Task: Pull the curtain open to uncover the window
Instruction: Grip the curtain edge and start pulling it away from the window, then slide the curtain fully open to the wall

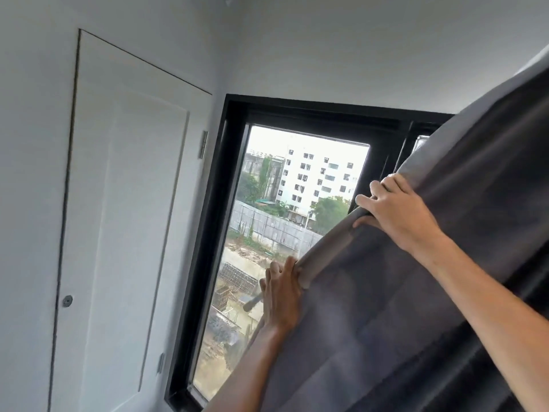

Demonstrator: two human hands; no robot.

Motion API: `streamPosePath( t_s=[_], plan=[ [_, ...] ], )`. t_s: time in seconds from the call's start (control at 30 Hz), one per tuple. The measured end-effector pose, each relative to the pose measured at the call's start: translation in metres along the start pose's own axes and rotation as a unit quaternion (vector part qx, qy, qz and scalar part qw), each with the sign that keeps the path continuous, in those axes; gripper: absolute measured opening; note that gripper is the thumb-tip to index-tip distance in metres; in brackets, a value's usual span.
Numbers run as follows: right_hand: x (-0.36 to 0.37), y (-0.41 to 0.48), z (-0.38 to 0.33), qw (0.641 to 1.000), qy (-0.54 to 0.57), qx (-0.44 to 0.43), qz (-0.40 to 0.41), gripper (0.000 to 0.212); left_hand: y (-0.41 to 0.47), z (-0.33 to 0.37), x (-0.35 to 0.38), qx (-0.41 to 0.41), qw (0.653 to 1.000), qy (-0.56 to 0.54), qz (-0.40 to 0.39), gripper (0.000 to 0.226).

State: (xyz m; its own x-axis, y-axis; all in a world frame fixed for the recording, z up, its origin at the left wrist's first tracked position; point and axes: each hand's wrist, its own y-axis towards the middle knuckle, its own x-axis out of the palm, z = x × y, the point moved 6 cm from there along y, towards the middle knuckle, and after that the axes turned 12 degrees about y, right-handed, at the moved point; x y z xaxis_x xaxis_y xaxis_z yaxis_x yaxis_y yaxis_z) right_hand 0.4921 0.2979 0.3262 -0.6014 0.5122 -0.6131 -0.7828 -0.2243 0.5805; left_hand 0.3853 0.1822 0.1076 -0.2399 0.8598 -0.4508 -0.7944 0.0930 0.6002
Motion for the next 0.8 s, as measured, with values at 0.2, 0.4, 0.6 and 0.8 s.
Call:
streamPosePath(
  t_s=[0.2, 0.4, 0.6, 0.8],
  plan=[
    [-0.025, -0.046, 0.042, 0.999, -0.027, 0.031, -0.028, 0.062, -0.025, 0.06, 0.006, 0.039, 0.999, -0.013, -0.004, 0.014],
    [-0.054, -0.091, 0.084, 0.993, -0.06, 0.078, -0.063, 0.054, -0.042, 0.116, 0.016, 0.069, 0.997, -0.03, -0.02, 0.02],
    [-0.077, -0.135, 0.125, 0.99, -0.06, 0.112, -0.059, 0.054, -0.065, 0.169, 0.029, 0.105, 0.991, -0.076, -0.045, 0.016],
    [-0.092, -0.178, 0.171, 0.975, -0.06, 0.17, -0.127, 0.059, -0.094, 0.221, 0.048, 0.111, 0.986, -0.105, -0.066, 0.025]
  ],
)
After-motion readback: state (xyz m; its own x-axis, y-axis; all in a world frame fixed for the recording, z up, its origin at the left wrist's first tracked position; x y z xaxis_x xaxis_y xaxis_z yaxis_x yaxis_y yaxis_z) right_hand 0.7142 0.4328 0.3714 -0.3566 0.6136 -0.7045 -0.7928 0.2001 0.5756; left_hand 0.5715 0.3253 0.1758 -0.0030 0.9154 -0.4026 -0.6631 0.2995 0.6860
